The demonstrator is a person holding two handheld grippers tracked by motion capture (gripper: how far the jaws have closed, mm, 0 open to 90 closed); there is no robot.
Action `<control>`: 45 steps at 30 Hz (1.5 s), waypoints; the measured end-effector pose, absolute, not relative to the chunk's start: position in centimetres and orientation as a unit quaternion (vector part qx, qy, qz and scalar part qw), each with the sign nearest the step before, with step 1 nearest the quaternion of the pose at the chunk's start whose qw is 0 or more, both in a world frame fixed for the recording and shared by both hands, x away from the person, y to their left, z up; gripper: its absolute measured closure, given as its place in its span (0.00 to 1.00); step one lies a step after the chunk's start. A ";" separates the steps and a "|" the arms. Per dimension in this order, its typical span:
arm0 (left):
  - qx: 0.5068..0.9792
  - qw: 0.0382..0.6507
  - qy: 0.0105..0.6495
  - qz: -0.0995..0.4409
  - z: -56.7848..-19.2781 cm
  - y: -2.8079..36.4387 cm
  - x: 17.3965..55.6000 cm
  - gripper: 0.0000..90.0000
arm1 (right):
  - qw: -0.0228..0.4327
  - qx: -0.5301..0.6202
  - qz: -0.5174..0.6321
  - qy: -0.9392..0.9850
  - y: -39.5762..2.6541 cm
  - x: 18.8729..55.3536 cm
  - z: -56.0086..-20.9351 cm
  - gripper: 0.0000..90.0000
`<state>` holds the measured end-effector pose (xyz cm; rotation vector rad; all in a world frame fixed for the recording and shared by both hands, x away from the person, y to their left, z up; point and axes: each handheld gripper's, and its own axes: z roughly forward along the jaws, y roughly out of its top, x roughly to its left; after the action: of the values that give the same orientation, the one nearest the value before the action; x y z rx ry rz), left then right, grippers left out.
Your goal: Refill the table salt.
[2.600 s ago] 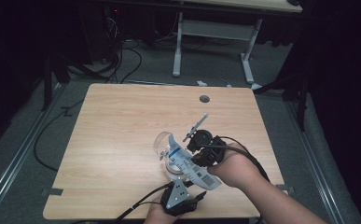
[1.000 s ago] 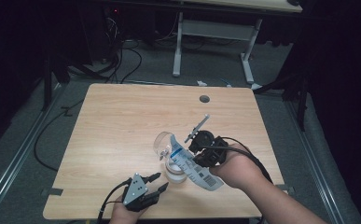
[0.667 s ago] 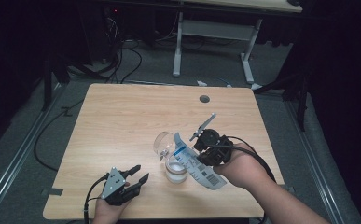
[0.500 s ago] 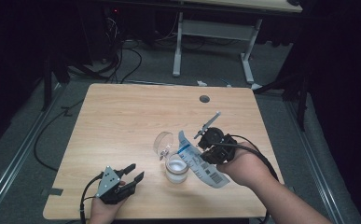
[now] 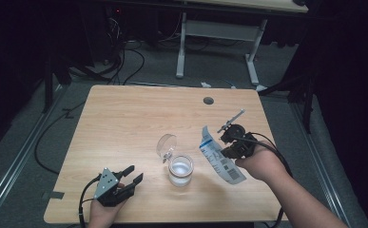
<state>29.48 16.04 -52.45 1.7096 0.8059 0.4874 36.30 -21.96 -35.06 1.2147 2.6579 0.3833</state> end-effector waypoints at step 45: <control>0.720 0.562 0.353 0.204 -52.3 16.6 29.7 0.58 | 0.146 0.472 0.173 0.852 -25.9 38.1 -38.3 1.00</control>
<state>29.66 16.61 -52.28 1.6953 0.8323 0.4813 38.12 -25.87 -38.34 1.3588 2.4539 0.4982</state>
